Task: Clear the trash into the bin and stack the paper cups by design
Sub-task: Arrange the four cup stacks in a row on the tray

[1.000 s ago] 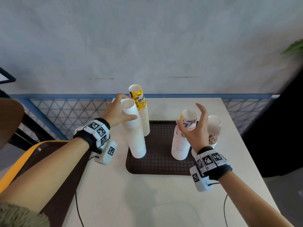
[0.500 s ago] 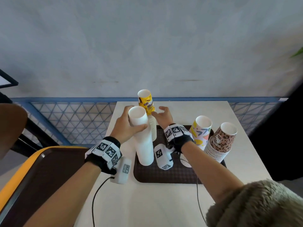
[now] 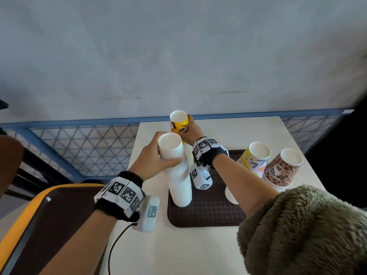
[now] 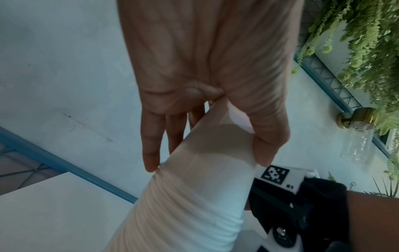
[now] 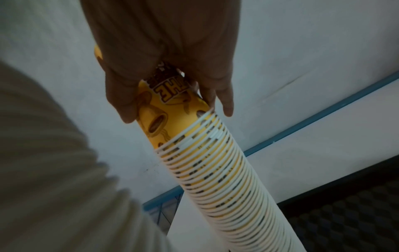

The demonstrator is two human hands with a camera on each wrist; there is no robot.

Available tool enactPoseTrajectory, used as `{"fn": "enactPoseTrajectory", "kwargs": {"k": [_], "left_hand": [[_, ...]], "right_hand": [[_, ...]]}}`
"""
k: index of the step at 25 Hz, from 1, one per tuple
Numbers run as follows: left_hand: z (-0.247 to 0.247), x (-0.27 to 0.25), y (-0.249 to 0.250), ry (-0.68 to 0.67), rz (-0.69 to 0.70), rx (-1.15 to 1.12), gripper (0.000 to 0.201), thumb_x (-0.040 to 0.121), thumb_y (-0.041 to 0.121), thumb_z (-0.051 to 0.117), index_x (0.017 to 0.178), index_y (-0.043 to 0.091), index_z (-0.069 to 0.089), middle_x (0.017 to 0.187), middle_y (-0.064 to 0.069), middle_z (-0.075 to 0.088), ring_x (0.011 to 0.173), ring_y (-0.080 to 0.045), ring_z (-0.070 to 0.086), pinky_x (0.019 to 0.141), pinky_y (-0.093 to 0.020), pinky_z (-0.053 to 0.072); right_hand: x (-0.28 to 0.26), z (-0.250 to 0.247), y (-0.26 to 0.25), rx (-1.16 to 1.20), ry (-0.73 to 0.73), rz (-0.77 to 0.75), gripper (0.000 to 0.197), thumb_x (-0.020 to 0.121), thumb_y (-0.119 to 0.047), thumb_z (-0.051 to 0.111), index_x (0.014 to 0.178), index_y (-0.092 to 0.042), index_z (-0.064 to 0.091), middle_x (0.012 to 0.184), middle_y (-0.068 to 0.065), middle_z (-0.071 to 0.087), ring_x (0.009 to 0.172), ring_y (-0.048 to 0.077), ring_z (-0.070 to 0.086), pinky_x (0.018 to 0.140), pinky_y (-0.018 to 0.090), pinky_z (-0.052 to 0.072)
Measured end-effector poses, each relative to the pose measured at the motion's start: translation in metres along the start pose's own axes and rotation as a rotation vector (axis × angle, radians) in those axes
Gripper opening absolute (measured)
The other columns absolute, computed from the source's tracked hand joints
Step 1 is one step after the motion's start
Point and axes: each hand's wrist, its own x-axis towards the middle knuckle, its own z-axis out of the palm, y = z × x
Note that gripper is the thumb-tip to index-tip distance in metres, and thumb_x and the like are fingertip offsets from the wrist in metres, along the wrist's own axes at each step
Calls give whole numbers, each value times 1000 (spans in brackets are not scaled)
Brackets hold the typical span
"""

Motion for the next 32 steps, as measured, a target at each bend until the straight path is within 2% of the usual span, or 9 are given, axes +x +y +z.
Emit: {"fn": "enactPoseTrajectory", "kwargs": {"k": [6, 9, 13, 16, 20, 23, 25, 28, 32], "left_hand": [[2, 3, 1, 14, 6, 2, 70, 64, 28, 80, 122, 21, 41, 106, 10, 53, 99, -14, 52, 74, -19, 42], [3, 3, -1, 23, -17, 1, 67, 67, 22, 79, 123, 21, 41, 110, 6, 53, 100, -15, 51, 75, -22, 41], [6, 1, 4, 58, -59, 11, 66, 69, 25, 78, 124, 23, 41, 111, 5, 52, 101, -16, 51, 81, -29, 41], [9, -2, 3, 77, -72, -10, 64, 69, 26, 77, 122, 23, 42, 112, 5, 54, 102, -16, 52, 82, -28, 41], [20, -13, -6, 91, -94, -49, 78, 66, 30, 78, 130, 21, 36, 120, 3, 52, 107, -16, 51, 85, -28, 41], [32, -25, -21, 145, -162, -106, 92, 65, 25, 81, 138, 24, 24, 128, 1, 46, 110, -18, 51, 91, -34, 45], [43, -33, -36, 161, -223, -169, 106, 57, 30, 85, 140, 26, 19, 136, -6, 44, 117, -23, 51, 98, -42, 46], [62, -45, -55, 158, -323, -235, 117, 46, 39, 82, 141, 28, 15, 140, -8, 41, 121, -26, 49, 102, -48, 43], [83, -48, -71, 129, -362, -257, 107, 51, 29, 77, 140, 21, 17, 130, -3, 44, 113, -22, 48, 97, -38, 43]], "right_hand": [[-27, -16, 17, -2, 38, 6, 70, 70, -23, 76, 128, -14, 37, 119, 13, 61, 108, 31, 58, 95, 43, 47], [-55, -30, 30, -1, 61, 5, 69, 69, -21, 75, 127, -14, 37, 118, 12, 61, 108, 29, 57, 95, 41, 47], [-96, -45, 41, 24, 72, -15, 69, 70, -19, 75, 127, -12, 36, 119, 11, 59, 107, 28, 57, 94, 43, 48], [-119, -53, 49, 39, 64, -35, 68, 70, -18, 75, 125, -10, 37, 117, 10, 59, 106, 26, 58, 92, 39, 50], [-138, -47, 68, 128, 102, -66, 89, 64, -13, 80, 134, -12, 24, 121, 6, 54, 108, 18, 55, 93, 28, 45], [-148, -28, 93, 170, 153, -26, 108, 56, -17, 83, 139, -12, 16, 134, 8, 46, 123, 20, 47, 105, 35, 40], [-153, -16, 107, 147, 178, 22, 109, 56, -17, 84, 141, -10, 15, 139, 8, 41, 129, 20, 40, 109, 32, 34], [-156, -3, 121, 136, 224, 111, 106, 59, -13, 83, 140, -9, 16, 140, 8, 39, 130, 21, 38, 104, 23, 29], [-147, 13, 136, 121, 247, 213, 108, 56, -21, 85, 140, -13, 17, 140, 9, 43, 127, 26, 44, 106, 39, 38]]}}
